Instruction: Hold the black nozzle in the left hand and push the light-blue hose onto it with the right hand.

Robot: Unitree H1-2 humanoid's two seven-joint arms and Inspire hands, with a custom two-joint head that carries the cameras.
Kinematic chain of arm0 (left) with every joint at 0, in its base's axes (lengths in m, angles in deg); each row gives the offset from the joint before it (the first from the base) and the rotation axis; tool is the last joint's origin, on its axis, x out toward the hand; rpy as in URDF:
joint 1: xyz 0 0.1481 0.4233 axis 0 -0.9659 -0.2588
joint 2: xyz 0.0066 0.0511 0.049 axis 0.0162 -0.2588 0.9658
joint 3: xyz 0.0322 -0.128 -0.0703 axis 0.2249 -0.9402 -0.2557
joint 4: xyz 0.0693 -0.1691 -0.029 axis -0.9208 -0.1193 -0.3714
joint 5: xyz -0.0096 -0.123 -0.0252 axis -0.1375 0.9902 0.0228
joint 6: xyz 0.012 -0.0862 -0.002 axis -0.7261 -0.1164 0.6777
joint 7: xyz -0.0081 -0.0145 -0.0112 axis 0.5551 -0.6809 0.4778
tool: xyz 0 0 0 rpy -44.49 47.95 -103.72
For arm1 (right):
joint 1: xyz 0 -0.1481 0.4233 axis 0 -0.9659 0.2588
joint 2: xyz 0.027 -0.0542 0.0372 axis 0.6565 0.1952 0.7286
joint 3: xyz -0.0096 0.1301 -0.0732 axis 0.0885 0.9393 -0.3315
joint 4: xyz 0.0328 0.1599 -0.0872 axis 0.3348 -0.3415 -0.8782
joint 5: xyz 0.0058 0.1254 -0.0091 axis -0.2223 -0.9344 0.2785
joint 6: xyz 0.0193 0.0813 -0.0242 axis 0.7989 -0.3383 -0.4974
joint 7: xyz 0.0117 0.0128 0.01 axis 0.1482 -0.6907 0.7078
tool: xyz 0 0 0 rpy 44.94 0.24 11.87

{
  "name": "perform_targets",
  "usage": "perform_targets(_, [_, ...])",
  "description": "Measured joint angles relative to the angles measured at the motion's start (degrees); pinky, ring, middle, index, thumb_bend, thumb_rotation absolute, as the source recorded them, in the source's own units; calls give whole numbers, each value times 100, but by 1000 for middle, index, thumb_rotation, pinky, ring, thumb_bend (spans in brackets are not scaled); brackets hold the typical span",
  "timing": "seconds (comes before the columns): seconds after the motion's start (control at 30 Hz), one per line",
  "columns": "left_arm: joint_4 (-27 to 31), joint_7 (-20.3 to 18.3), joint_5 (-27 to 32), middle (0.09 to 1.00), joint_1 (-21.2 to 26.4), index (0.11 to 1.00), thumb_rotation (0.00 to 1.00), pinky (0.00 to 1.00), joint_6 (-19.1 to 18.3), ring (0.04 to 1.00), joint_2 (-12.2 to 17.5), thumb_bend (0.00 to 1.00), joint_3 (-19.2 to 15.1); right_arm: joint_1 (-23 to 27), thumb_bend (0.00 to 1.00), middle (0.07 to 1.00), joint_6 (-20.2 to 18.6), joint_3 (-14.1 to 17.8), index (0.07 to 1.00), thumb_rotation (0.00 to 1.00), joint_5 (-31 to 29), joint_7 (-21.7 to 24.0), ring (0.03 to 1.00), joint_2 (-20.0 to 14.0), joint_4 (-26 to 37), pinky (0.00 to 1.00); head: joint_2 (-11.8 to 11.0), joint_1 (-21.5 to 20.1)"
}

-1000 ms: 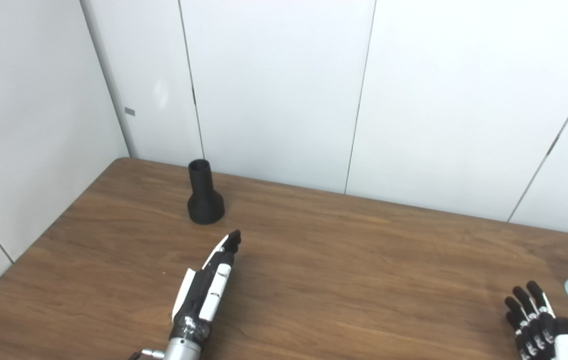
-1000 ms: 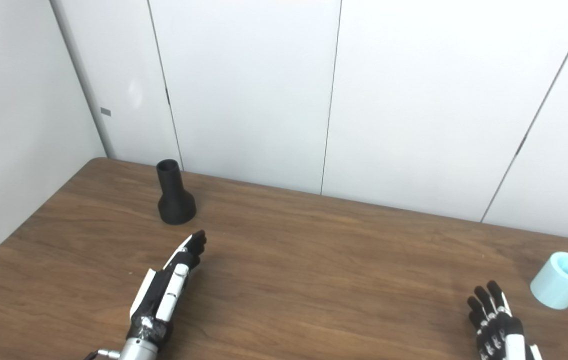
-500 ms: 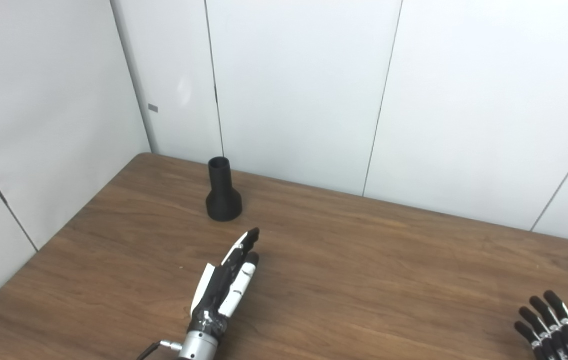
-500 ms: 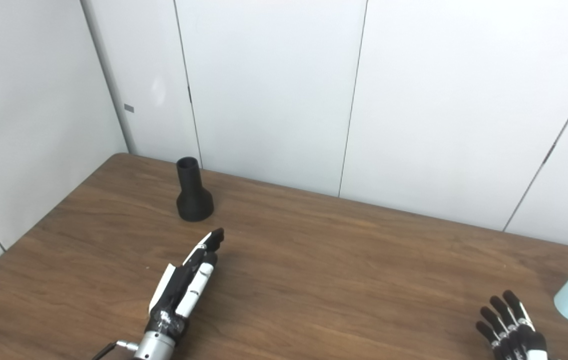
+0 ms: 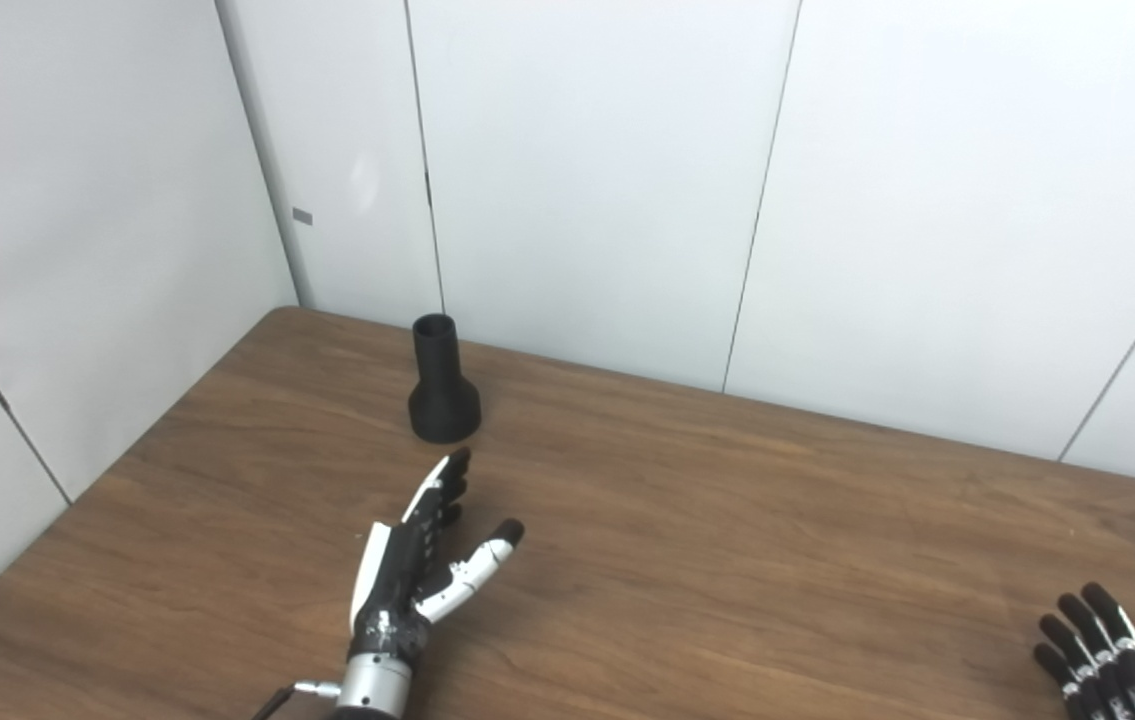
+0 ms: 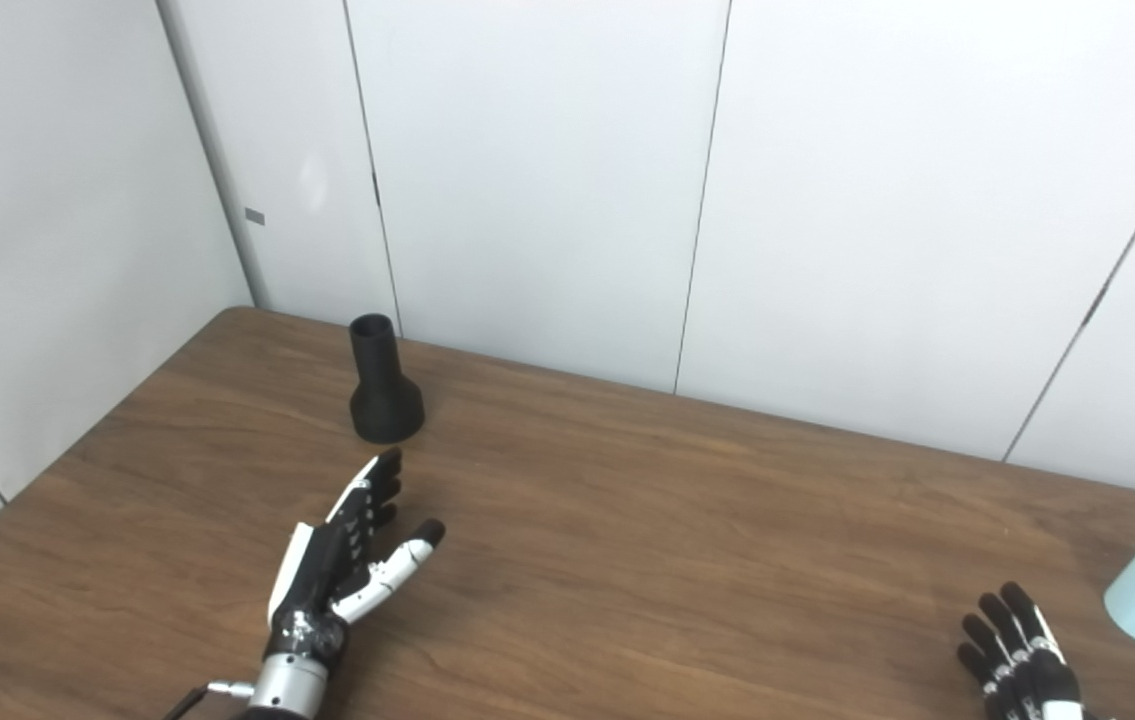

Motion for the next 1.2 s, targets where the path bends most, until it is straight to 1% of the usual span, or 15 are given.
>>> perform_targets(0.1, [-134,122,-60,942,183,922,298,947,-173,932,242,790,-240,-4,700,951,2,-5,962,941,28,0,929,4,-1,921,9,-53])
perform_targets(0.13, [-139,158,-54,953,255,934,290,953,-226,940,296,782,-312,-6,697,951,4,-3,962,942,41,0,930,4,-2,921,17,-70])
perform_targets(0.2, [-146,258,-64,941,414,928,283,919,-361,921,366,800,-429,-11,696,954,5,1,962,936,50,-2,937,2,-3,934,0,-114])
perform_targets(0.27, [-207,351,-80,951,551,943,272,915,-475,930,423,805,-477,-11,697,954,6,1,963,923,53,-3,940,5,-3,939,-17,-158])
perform_targets(0.33, [-339,350,-73,956,697,957,262,926,-531,940,507,819,-492,-10,702,960,13,-2,970,922,46,2,948,11,-2,948,-35,-176])
perform_targets(0.43, [-506,336,11,974,892,974,281,953,-616,957,658,812,-593,-2,695,968,25,-31,981,947,51,5,955,11,-2,961,-53,-202])
perform_targets(0.5, [-551,326,95,987,996,994,260,980,-651,969,782,781,-645,-3,683,976,29,-35,990,949,62,5,966,11,-2,984,-44,-220])
perform_targets(0.63, [-690,331,135,991,1169,1000,263,970,-705,968,972,801,-702,-6,666,978,40,-30,995,943,61,8,969,9,-2,991,-26,-229])
perform_targets(0.73, [-1041,357,75,986,1348,997,263,955,-732,966,1091,823,-682,-7,662,979,38,-30,994,919,50,30,971,6,-2,986,-26,-229])
perform_targets(0.87, [-1257,381,-62,993,1565,984,266,956,-765,984,1222,837,-628,-7,629,972,49,-28,989,870,22,88,963,6,-10,974,-9,-281])
perform_targets(0.93, [-1412,379,-101,996,1730,967,278,981,-874,993,1301,844,-581,-4,624,967,59,-31,984,863,24,109,956,6,-16,961,0,-281])
perform_targets(1.03, [-1567,368,-229,987,1903,945,304,997,-904,992,1430,884,-425,1,609,968,56,-34,983,872,26,123,958,6,-17,969,9,-264])
perform_targets(1.1, [-1679,348,-299,972,1979,939,298,1000,-902,989,1522,895,-333,7,589,969,56,-33,984,857,11,142,955,10,-19,961,18,-273])
perform_targets(1.2, [-1769,292,-374,991,2071,937,318,1000,-978,999,1645,907,-187,12,595,966,60,-25,978,827,-79,206,950,10,-32,959,18,-264])
